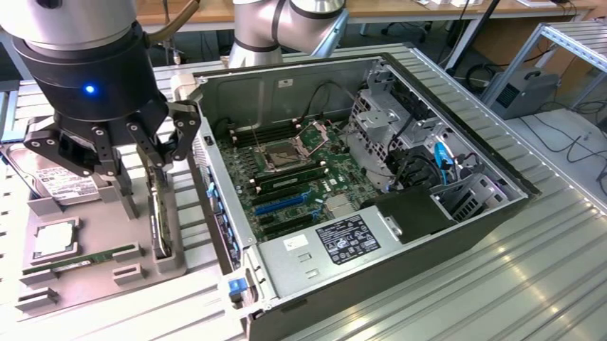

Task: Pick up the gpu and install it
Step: 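Pick up the gpu and move the gpu toward the slot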

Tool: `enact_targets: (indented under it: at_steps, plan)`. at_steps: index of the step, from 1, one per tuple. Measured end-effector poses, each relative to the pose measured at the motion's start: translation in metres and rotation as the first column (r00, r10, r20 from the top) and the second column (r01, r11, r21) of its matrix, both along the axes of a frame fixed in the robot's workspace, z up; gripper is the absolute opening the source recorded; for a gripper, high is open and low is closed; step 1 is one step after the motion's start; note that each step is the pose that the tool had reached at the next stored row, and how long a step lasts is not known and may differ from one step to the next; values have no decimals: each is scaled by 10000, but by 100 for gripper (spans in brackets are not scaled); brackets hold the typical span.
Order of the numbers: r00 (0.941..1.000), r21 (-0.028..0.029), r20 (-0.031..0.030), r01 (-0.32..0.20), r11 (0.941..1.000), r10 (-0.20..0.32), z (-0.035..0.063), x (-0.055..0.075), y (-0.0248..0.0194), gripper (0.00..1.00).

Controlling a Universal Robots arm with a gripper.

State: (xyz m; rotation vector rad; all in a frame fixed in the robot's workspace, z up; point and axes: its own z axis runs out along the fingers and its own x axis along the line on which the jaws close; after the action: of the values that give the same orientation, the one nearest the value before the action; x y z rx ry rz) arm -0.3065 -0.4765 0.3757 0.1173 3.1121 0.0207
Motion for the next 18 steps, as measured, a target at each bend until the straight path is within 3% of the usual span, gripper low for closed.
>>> enact_targets:
  at_steps: [18]
  plan:
    - [10000,-1,0,0,10000,0,-44,0,-1,42]
